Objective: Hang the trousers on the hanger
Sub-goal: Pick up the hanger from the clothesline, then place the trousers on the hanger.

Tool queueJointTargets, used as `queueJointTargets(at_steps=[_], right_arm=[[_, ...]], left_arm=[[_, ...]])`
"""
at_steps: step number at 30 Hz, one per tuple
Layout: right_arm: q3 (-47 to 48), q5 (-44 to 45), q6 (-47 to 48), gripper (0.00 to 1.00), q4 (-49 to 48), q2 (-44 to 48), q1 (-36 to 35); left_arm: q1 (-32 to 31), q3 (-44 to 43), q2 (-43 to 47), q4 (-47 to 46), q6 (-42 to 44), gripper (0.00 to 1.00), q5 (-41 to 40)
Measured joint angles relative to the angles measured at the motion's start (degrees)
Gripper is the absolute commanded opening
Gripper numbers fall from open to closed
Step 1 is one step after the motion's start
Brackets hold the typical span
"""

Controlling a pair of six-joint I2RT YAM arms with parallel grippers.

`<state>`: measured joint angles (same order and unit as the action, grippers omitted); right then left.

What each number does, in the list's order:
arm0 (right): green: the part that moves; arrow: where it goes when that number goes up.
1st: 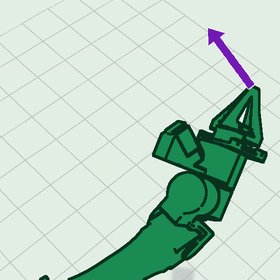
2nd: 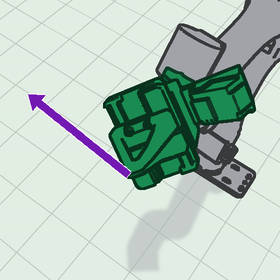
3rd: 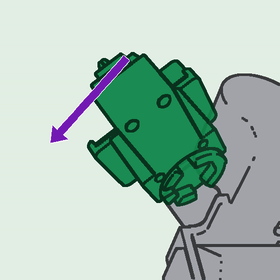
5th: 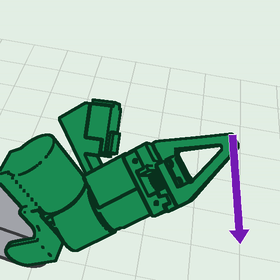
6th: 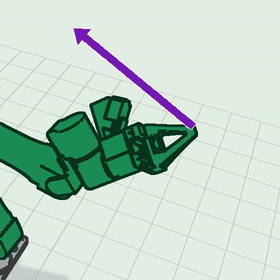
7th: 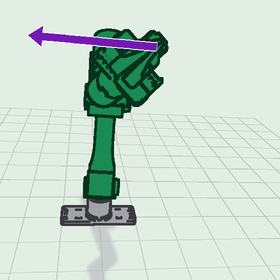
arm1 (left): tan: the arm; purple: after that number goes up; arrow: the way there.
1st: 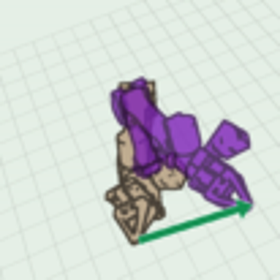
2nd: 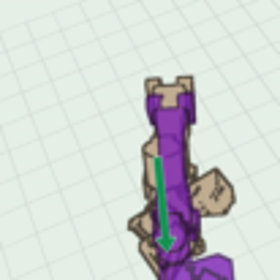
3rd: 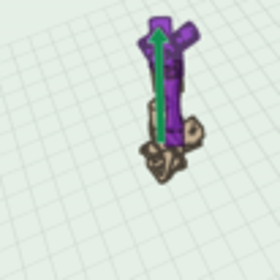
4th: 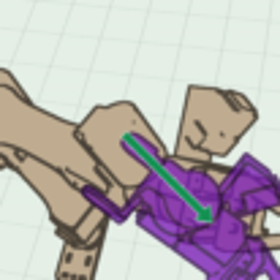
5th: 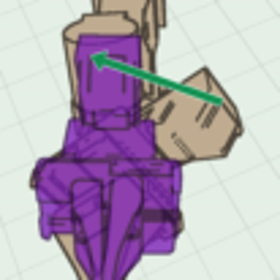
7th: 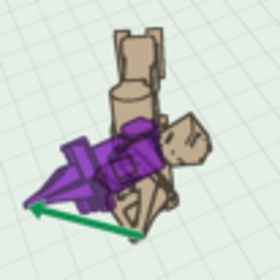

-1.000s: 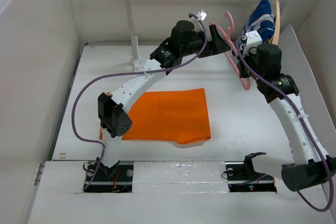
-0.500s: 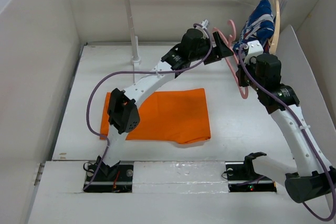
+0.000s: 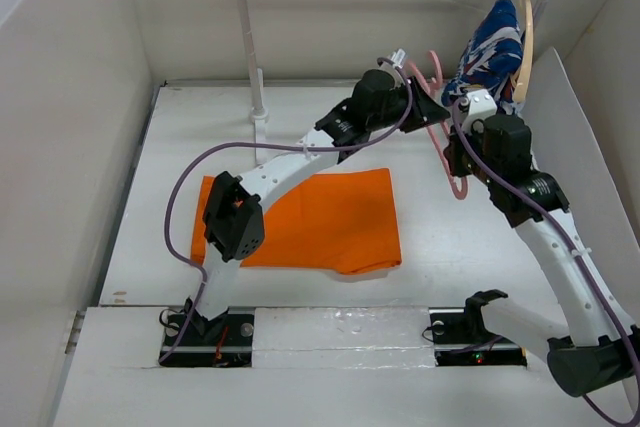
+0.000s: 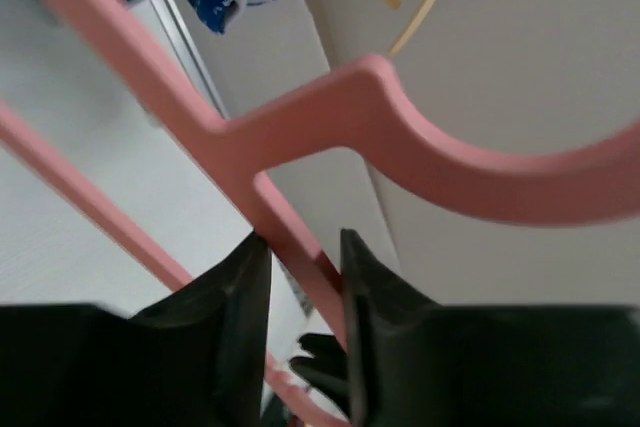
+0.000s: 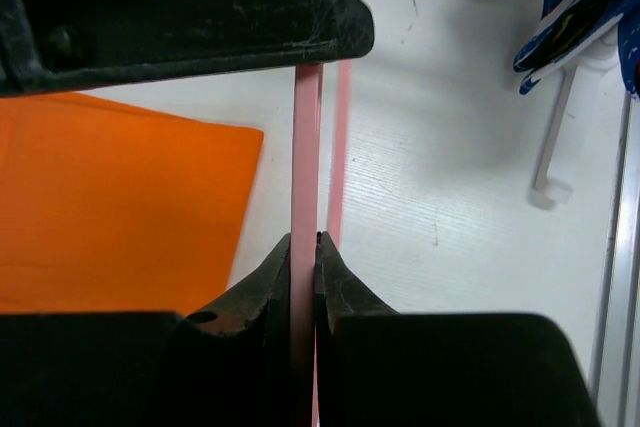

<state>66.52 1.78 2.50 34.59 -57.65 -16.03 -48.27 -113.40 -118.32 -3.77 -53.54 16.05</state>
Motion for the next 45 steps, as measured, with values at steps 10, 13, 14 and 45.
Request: queueJointTargets(at_steps=[10, 13, 14, 45], right_arm=[[-2.7, -1.2, -0.8, 0.71, 11.4, 6.6, -1.4], [-2.5, -5.6, -0.4, 0.66, 13.6, 9.6, -0.6], [-2.6, -7.4, -0.3, 0.63, 13.8, 10.0, -0.2], [-29.5, -23.2, -15.4, 0.51, -26.9, -21.0, -0.9]], left_arm=[[-0.9, 27.0, 8.8, -15.5, -7.1, 0.00, 2.3], [-1.3, 35.5, 9.2, -19.6, -8.9, 0.00, 2.3], [-1.6, 37.7, 9.2, -20.4, -9.4, 0.00, 2.3], [-4.5, 62.8, 16.7, -27.8, -10.3, 0.00, -2.9]])
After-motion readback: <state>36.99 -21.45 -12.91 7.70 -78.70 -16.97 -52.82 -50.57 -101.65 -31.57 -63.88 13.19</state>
